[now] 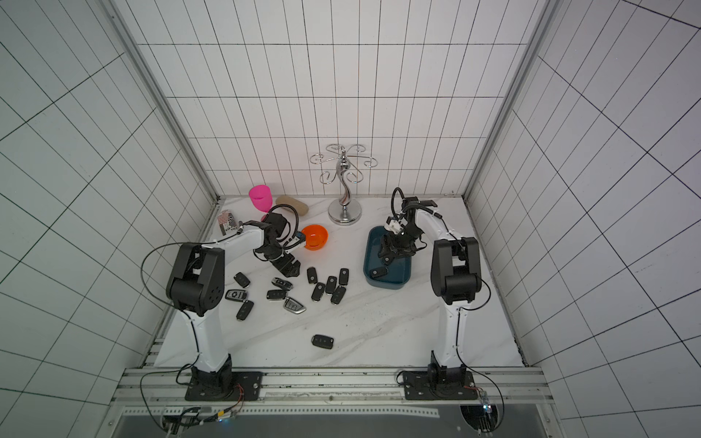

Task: Place the car key into the storage box
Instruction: Pick up the car key from the center of the board.

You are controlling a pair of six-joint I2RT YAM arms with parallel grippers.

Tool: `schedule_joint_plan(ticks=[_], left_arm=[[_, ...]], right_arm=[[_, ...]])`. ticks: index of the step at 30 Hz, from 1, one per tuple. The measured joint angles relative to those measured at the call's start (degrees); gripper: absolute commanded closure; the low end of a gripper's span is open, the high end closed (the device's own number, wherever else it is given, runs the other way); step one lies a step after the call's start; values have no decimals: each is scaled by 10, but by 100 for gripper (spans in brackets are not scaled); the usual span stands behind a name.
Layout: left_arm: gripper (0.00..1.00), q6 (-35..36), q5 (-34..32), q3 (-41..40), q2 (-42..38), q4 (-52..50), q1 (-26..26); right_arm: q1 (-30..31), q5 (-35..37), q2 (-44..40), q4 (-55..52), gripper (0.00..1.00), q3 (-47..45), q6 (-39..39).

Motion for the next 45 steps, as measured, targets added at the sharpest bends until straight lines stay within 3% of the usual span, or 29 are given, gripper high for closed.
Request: schedule_joint_plan(ticks=[16,22,34,37,39,45], left_arm=[[2,-64,-12,-8,-2,33,-1],[16,-73,-21,-25,-10,54,-2],[18,-82,-37,-66,-34,91,-1],[22,-81,-43,-79,-42,95,0],[31,-81,-43,-82,-45,95,6],[37,-79,-35,-85,-47,91,17]], right_arm=[[-7,-3,-5,3,22,-1,-3],[-8,-4,-5,4,22,-1,-3],[-8,-5,-16,8,22,-8,-4],[-8,-5,-17,9,22,-8,-4],[-8,-5,-17,9,22,-9,-4],[-8,-6,-20,10,22,-11,-4]])
